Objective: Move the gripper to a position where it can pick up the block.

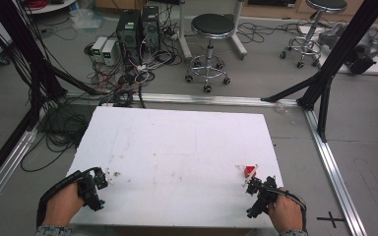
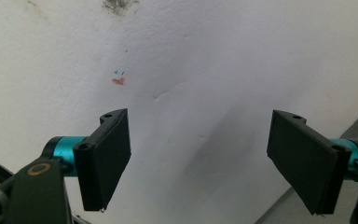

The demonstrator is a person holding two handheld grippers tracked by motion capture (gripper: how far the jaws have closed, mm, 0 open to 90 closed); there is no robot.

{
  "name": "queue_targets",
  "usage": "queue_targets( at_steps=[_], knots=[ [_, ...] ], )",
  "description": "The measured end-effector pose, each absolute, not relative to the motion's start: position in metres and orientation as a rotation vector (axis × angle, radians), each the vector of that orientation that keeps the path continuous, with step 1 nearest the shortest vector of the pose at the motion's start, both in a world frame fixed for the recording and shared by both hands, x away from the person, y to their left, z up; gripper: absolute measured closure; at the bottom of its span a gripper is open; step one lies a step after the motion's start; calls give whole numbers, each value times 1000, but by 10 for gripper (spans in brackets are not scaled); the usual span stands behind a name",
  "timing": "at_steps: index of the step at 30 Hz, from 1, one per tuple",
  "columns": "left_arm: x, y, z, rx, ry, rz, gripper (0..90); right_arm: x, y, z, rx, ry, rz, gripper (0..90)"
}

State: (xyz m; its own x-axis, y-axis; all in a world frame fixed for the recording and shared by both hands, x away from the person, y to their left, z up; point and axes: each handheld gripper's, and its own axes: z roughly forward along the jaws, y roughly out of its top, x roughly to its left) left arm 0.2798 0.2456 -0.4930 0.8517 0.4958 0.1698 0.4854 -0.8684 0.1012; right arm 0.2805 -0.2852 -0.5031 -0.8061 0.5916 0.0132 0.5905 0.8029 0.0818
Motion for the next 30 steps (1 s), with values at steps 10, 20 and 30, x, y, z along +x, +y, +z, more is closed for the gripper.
queue_targets(
  at_steps=[10,20,30],
  knots=[
    [279,246,-491,2956,795,302,217,278,-292,-499,988,2960,161,8],
    [280,247,-492,2949,807,306,217,285,-309,-496,986,2925,227,8],
    [280,248,-492,2944,814,311,217,305,-335,-492,901,2976,237,8]
  ],
)
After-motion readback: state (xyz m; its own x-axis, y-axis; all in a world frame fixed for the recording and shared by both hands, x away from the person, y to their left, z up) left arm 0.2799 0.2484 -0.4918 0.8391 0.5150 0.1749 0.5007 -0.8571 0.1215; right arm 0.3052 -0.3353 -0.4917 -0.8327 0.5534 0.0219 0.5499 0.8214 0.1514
